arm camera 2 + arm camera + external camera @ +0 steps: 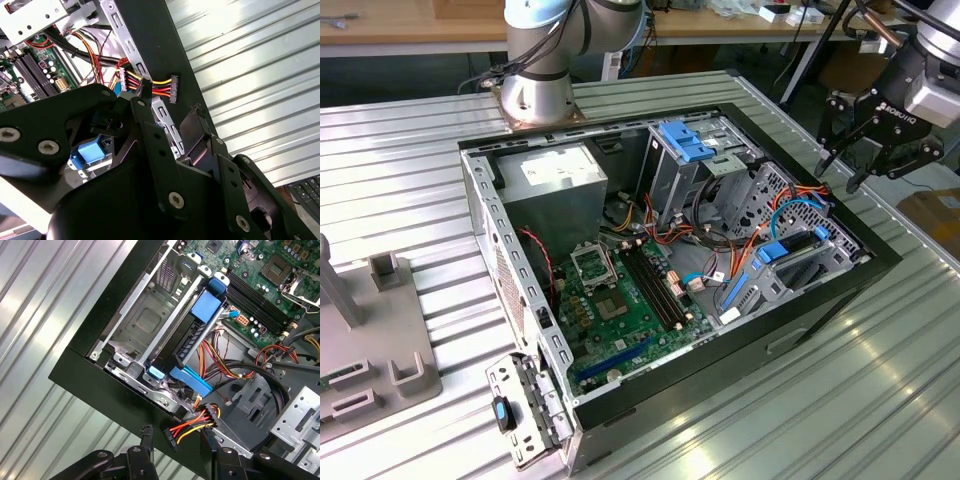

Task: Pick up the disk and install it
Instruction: 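Insert the first disk wire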

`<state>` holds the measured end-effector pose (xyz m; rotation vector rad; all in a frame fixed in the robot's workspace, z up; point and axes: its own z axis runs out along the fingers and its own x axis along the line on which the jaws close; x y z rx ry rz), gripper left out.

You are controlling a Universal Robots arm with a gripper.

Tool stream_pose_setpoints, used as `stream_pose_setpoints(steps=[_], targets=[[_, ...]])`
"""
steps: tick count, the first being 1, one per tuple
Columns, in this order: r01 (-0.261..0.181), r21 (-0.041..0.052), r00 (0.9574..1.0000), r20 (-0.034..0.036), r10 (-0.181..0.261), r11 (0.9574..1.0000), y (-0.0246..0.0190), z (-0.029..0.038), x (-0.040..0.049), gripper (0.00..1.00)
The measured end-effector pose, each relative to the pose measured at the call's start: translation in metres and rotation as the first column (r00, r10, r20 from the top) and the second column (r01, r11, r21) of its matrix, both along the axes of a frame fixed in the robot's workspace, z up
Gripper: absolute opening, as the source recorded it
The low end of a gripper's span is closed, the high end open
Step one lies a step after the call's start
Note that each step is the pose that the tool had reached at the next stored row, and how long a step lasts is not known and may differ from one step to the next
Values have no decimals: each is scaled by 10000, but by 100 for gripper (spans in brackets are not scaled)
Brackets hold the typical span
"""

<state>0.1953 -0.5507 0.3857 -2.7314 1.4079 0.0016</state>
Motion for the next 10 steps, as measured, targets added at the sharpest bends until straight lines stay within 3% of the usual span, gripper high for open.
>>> stream_pose_setpoints(steps=[10], targets=[[-1, -1, 10000, 0, 1, 10000, 1, -5, 26, 50]])
